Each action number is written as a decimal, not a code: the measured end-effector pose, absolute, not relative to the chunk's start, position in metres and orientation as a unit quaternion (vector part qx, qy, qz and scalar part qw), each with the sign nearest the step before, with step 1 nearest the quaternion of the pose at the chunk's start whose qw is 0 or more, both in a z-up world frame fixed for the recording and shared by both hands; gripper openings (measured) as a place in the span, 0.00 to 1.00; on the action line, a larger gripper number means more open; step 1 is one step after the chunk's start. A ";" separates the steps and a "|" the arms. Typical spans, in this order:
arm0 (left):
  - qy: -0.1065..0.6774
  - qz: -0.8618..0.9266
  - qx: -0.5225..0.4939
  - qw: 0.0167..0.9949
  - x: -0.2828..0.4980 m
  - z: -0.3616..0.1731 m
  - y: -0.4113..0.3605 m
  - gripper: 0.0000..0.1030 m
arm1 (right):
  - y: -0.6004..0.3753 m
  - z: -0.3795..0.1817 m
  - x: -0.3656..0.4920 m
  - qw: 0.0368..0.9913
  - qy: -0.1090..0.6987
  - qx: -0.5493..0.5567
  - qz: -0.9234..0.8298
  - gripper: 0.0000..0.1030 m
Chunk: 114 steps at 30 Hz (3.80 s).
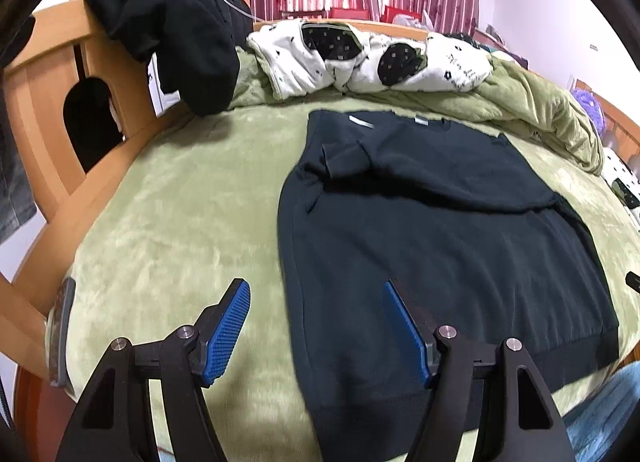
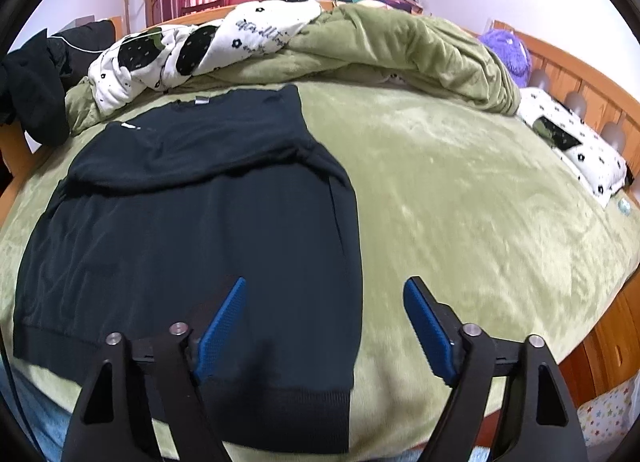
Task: Fold small clothes
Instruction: 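Move both open tools to the ribbed hem of the sweatshirt, then close both tools on the ribbed hem, then lift the hem with both tools and fold it toward the collar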
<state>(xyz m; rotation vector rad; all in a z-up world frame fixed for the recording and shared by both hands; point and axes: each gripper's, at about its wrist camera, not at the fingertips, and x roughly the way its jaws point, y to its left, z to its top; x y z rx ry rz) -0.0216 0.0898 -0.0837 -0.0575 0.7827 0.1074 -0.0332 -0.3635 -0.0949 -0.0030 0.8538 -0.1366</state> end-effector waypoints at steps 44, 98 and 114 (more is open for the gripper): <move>0.457 0.050 -0.109 0.881 0.013 -0.176 0.096 0.56 | -0.373 -0.181 -0.009 0.873 0.485 0.044 -0.032 0.49; 0.358 0.026 -0.109 0.927 -0.048 -0.053 0.097 0.07 | -0.367 -0.042 -0.087 0.944 0.324 0.061 -0.011 0.05; 0.331 0.028 -0.104 0.937 0.100 -0.020 0.099 0.07 | -0.361 -0.008 0.074 0.946 0.314 0.082 -0.009 0.05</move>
